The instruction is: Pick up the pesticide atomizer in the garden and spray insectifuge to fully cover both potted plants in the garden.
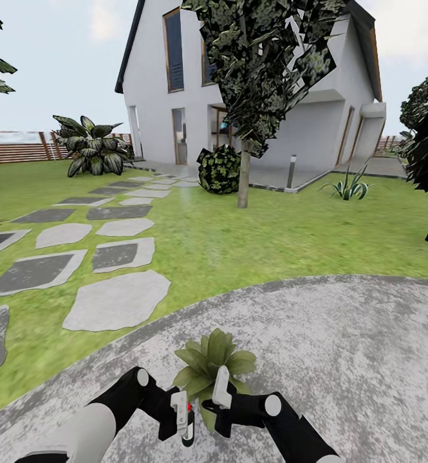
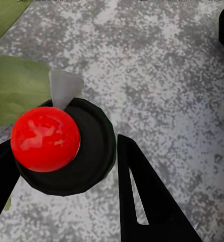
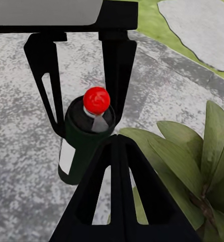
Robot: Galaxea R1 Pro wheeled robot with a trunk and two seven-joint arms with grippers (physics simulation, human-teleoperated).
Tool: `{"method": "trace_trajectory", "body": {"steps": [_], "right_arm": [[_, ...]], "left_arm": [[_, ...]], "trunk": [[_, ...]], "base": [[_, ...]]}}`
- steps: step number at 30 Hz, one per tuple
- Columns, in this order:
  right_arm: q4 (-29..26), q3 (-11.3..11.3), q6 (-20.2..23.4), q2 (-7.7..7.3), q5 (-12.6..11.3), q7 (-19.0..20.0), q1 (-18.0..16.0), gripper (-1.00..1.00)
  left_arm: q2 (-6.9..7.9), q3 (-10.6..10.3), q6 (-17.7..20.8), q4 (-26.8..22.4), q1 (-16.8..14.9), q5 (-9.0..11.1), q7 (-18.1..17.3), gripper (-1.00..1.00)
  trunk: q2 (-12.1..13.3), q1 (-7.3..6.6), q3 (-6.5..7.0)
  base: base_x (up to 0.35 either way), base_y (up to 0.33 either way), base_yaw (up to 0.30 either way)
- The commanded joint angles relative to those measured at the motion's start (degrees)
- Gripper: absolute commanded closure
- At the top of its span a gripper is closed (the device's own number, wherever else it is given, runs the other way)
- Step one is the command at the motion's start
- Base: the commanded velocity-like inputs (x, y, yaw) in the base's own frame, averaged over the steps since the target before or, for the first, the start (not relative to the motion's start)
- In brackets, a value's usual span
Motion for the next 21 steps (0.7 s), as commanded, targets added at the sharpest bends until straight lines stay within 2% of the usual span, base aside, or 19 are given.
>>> {"method": "trace_trajectory", "body": {"steps": [1,5,14,21], "right_arm": [[-0.1,-0.1,-0.3,0.01,0.6,0.0,0.0,1.00],[0.0,-0.1,-0.3,0.01,0.6,0.0,0.0,1.00],[0.0,-0.1,-0.3,0.01,0.6,0.0,0.0,1.00],[0.0,-0.1,-0.3,0.01,0.6,0.0,0.0,1.00]], "left_arm": [[-0.10,0.3,-0.6,-0.1,0.0,-0.6,0.0,1.00],[-0.72,0.2,-0.6,-0.1,0.0,-0.6,0.0,1.00],[-0.95,0.2,-0.6,-0.1,0.0,-0.4,0.0,1.00],[-0.93,0.3,-0.7,-0.1,0.0,0.3,-1.9,1.00]], "trunk": [[0.0,-0.01,-0.06],[0.0,-0.01,-0.06],[0.0,-0.01,-0.06],[0.0,-0.01,-0.06]], "base": [[0.000,0.000,0.000],[0.000,0.000,0.000],[0.000,0.000,0.000],[0.000,0.000,0.000]]}}
